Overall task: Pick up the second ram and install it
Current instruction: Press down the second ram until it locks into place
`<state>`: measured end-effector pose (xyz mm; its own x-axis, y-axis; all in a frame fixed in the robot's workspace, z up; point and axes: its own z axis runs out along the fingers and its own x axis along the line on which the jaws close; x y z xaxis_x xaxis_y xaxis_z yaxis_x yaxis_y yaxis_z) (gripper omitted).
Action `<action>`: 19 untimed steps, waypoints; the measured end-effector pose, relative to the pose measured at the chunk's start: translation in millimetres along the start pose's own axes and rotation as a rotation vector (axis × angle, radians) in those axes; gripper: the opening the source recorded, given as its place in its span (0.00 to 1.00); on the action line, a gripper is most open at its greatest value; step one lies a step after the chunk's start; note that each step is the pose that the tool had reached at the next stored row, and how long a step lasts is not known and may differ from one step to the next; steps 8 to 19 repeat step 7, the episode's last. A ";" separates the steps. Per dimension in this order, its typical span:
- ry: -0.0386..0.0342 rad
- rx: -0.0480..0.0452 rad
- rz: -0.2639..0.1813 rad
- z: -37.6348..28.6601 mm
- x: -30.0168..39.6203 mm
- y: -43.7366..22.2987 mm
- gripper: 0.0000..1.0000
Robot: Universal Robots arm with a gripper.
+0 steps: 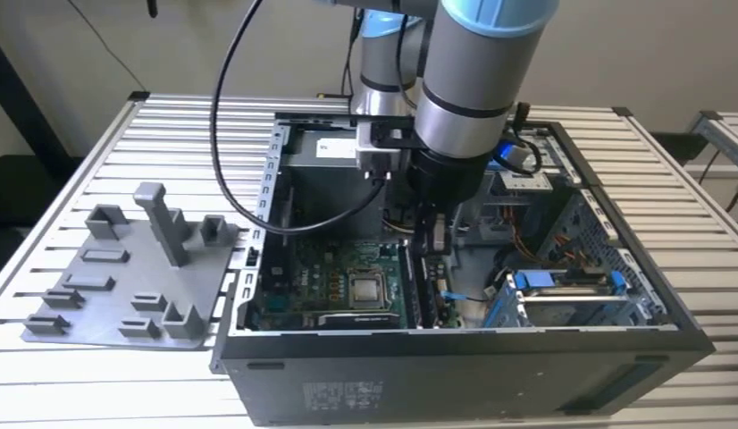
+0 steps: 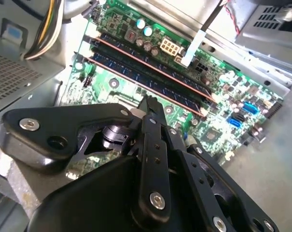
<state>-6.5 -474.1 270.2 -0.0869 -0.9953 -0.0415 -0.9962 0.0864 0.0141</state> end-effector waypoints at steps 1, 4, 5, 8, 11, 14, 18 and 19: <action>-0.0002 0.0000 0.000 -0.8 -0.1 0.0 0.11; -0.0001 0.0000 0.000 -1.0 -0.1 0.0 0.11; -0.0001 0.0000 0.000 -1.1 0.0 0.0 0.11; -0.0001 0.0000 0.000 -1.2 -0.1 0.0 0.11; -0.0001 0.0000 0.000 -1.2 -0.1 0.0 0.11; -0.0001 0.0000 0.000 -1.2 -0.1 0.0 0.11; -0.0001 0.0000 0.000 -1.2 -0.1 0.0 0.11; -0.0001 0.0000 0.000 -1.2 -0.1 0.0 0.11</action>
